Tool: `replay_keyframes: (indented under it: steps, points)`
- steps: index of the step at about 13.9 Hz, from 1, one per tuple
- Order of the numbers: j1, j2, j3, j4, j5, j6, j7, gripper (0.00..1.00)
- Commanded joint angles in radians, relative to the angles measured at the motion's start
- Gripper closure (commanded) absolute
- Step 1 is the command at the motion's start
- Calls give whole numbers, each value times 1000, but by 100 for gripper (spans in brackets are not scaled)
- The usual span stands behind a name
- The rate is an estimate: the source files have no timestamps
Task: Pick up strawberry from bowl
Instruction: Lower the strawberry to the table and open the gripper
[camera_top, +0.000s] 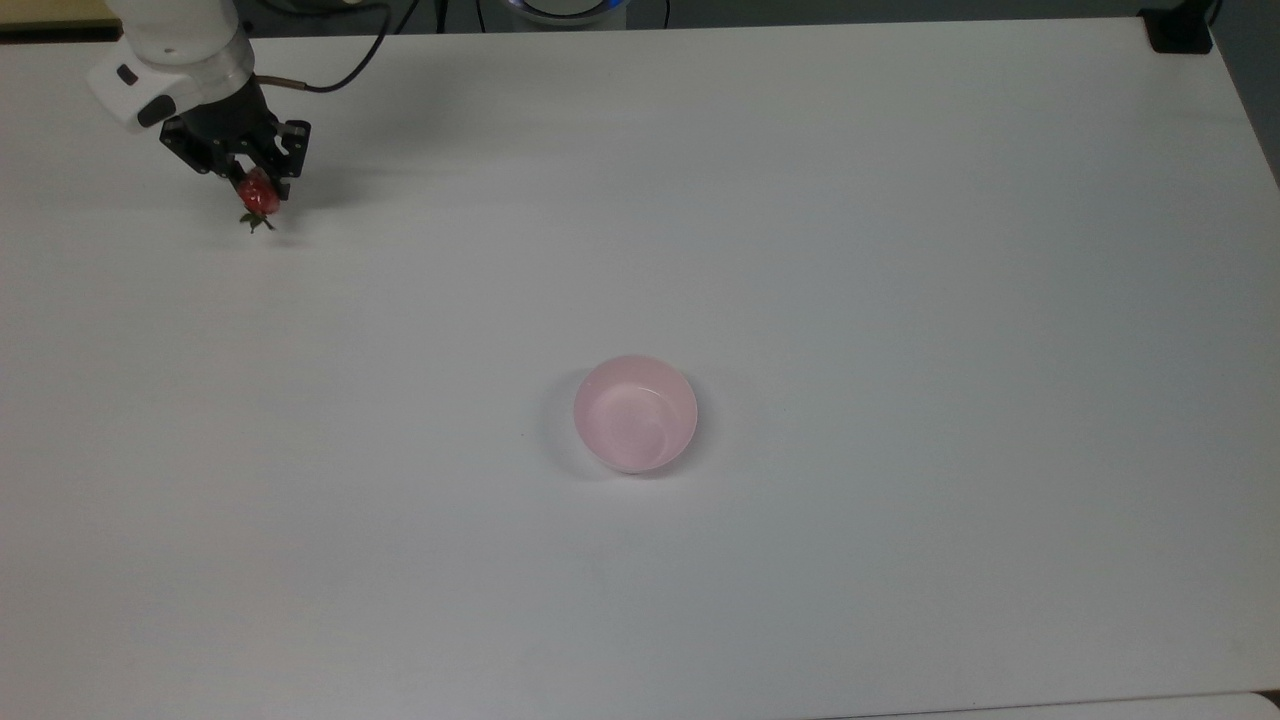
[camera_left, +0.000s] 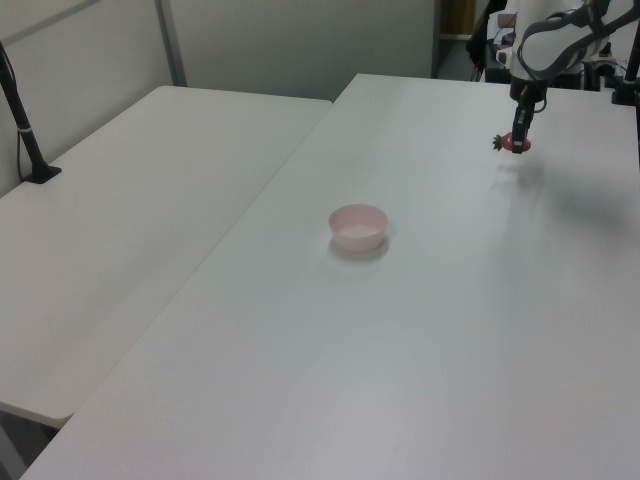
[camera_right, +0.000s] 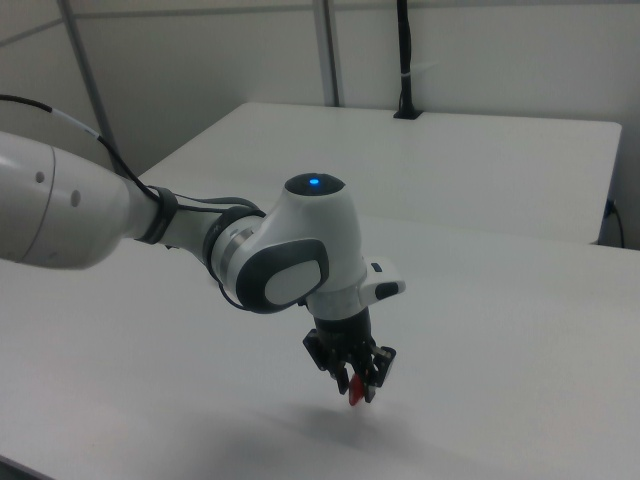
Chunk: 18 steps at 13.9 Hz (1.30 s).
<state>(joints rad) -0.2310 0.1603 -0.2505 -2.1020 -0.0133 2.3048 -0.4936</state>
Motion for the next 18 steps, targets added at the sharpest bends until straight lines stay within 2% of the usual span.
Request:
replay_keyframes:
  steps: [1,2,7,10,14,15,18]
  points:
    - [6,21,-6,0,29,51,-5,11]
    - [6,21,-6,2,29,50,-5,2]
    - [15,-8,-3,29,48,19,47,0]
    - [41,-19,13,173,50,-204,102,0]
    - [107,-80,13,252,62,-318,260,0]
    - [131,-103,13,288,64,-370,326,0]
    - [189,-116,14,420,72,-562,406,0]
